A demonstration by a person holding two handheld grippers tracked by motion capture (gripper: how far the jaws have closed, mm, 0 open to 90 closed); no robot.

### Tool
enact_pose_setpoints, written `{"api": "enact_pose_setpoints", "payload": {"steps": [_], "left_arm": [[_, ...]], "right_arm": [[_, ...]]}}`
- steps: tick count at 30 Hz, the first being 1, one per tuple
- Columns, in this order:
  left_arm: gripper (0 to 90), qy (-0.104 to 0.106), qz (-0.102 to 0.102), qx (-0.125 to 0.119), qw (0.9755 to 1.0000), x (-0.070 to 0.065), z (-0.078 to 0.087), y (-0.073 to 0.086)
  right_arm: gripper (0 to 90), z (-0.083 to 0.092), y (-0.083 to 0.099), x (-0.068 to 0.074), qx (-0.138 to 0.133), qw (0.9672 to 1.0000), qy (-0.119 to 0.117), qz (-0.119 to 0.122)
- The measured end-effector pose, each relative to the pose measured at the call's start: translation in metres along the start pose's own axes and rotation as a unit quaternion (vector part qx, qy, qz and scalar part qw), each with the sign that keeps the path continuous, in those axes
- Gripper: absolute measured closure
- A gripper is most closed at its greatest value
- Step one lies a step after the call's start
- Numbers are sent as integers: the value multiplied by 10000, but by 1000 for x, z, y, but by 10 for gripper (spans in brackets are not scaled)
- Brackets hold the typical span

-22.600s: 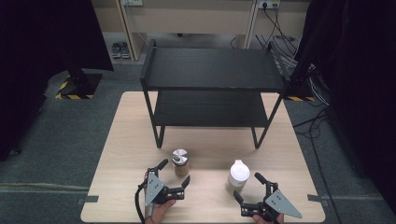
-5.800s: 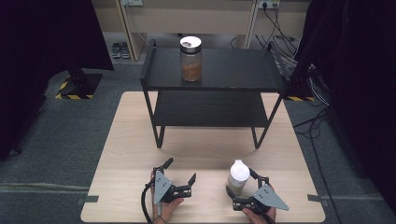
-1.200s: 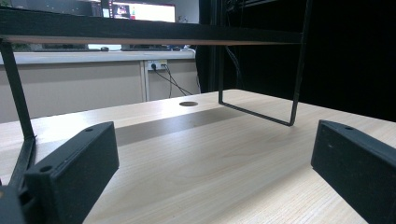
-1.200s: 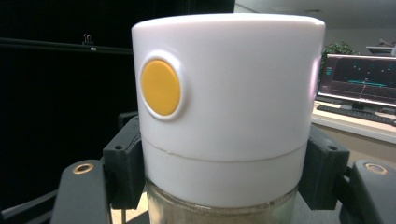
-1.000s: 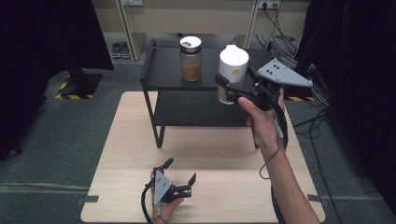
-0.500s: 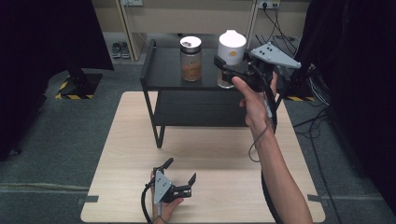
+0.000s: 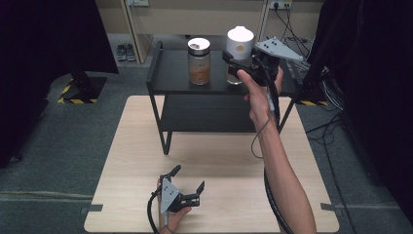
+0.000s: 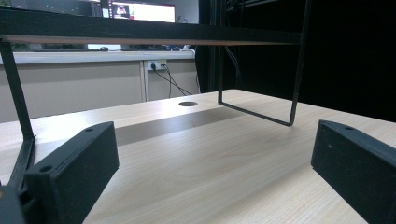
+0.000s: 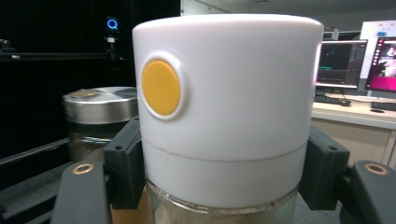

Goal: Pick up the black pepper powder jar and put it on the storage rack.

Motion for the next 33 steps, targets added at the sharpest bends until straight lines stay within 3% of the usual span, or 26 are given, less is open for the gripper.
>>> {"api": "enact_pose_setpoints", "payload": {"steps": [9, 20, 26, 33], "left_arm": [[2, 1, -10, 6, 10000, 0, 0, 0], [2, 1, -10, 2, 10000, 0, 0, 0], [2, -1, -9, -3, 10000, 0, 0, 0], [2, -2, -4, 3, 10000, 0, 1, 0]], "right_arm": [[310, -9, 6, -3, 0, 9999, 139, -77], [305, -10, 10, -4, 56, 9999, 155, 3], [96, -6, 11, -1, 120, 9995, 307, -31], [5, 10, 14, 1, -90, 9998, 173, 48]]}}
Point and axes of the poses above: each handheld gripper's, and its own axes: z roughly backward along the jaws, y roughly out of its underside, x roughly to its left, the point moved 6 cm from there along -z, roughly forward along the jaws, and after that the axes turned 7 degrees about -y, right-handed, at the moved point
